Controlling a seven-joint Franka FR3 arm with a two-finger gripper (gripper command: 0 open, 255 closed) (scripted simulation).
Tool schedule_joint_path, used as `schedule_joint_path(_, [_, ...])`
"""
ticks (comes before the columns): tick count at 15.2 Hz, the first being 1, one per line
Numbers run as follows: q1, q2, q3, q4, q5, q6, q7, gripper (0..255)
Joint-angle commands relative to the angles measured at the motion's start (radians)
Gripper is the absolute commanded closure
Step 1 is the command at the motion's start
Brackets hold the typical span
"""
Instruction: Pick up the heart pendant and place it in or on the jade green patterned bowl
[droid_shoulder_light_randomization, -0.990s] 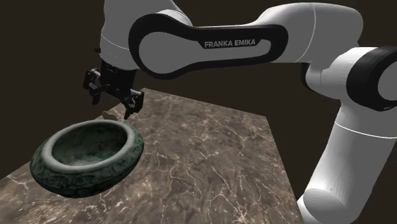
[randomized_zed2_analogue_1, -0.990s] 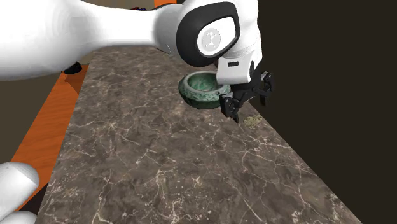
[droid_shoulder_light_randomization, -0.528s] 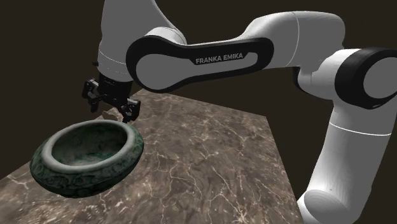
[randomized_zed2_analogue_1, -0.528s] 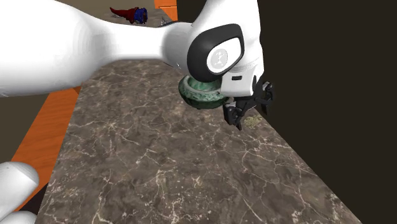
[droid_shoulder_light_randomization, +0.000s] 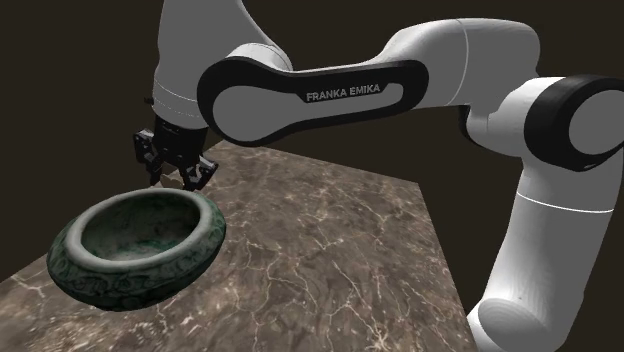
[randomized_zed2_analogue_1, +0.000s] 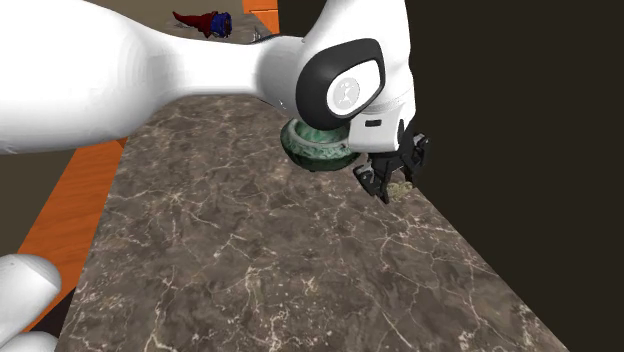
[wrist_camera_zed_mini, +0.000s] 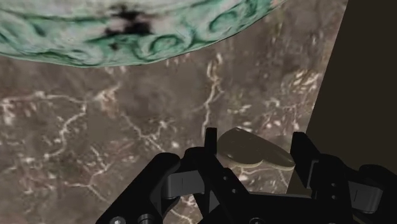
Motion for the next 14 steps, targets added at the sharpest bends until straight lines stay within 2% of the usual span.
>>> schedule_joint_path(1, [0.0,0.0,0.0,0.0,0.0,0.0,0.0,255])
schedule_joint_path(8, [0.0,0.0,0.0,0.0,0.0,0.0,0.0,255])
schedule_joint_path(14, [0.01,-0.001,0.006,0.079,0.011,-0.078,-0.016,255])
